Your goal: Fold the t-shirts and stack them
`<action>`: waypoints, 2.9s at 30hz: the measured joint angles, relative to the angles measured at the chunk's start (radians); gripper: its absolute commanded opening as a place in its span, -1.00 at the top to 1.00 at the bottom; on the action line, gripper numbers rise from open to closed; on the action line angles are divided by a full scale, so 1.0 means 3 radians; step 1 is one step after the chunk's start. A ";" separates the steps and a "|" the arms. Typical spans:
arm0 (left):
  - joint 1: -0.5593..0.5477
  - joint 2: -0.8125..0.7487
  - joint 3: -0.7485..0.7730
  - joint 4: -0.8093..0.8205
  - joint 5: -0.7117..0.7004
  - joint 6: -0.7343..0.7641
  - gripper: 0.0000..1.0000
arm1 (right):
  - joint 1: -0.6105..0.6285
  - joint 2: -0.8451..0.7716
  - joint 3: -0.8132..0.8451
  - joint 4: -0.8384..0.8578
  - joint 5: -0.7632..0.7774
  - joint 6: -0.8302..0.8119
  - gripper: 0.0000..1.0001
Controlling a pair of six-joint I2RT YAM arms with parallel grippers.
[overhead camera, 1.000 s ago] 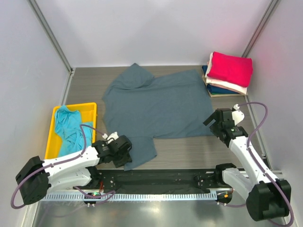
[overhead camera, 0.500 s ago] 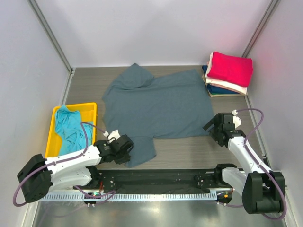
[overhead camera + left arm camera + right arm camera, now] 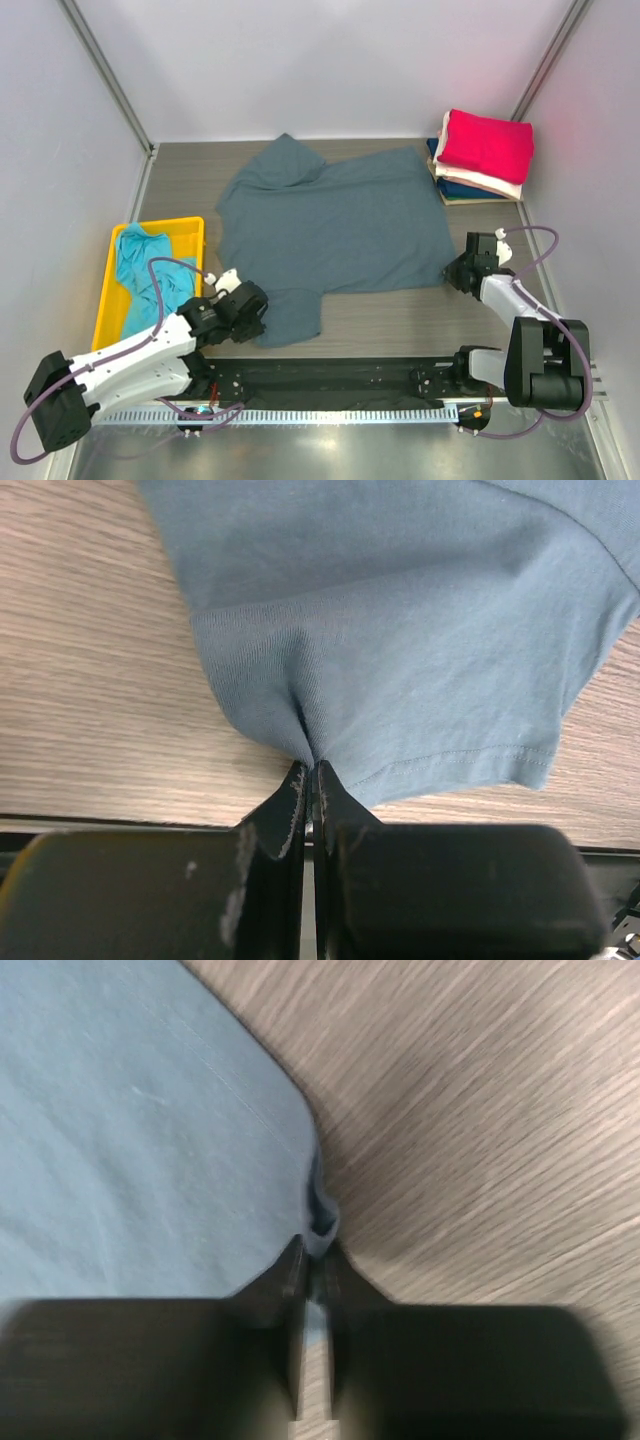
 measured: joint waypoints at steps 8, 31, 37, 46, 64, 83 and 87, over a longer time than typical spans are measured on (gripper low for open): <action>0.0019 -0.0045 0.0450 -0.0340 0.0015 0.0142 0.99 | 0.0000 -0.0657 -0.0102 -0.0465 -0.0005 0.0028 0.98; -0.0304 0.0294 0.2279 -0.1495 -0.0350 0.0429 1.00 | 0.0000 -0.1649 0.0720 -0.2097 -0.0463 0.0205 0.98; 0.0757 0.1027 0.2707 -0.1205 -0.0153 0.1260 1.00 | 0.0000 -0.0724 0.0998 -0.1750 -0.0460 0.0184 0.98; 0.1536 0.2079 0.3262 -0.0858 0.0187 0.2136 0.99 | 0.0000 0.0258 0.1269 -0.1227 -0.0415 0.0106 0.98; 0.2298 0.4582 0.5447 -0.1137 0.0591 0.2726 -0.32 | -0.0150 0.2005 0.2282 -0.0732 -0.0537 0.0027 -0.86; 0.2308 0.1770 0.1436 0.0051 0.0792 0.1769 -0.42 | -0.0479 0.0472 0.0628 -0.0579 -0.0492 -0.0195 -0.61; 0.2308 0.1867 0.1278 0.0217 0.0781 0.1682 -0.48 | -0.0479 0.0525 0.0614 -0.0425 -0.0548 -0.0197 -0.53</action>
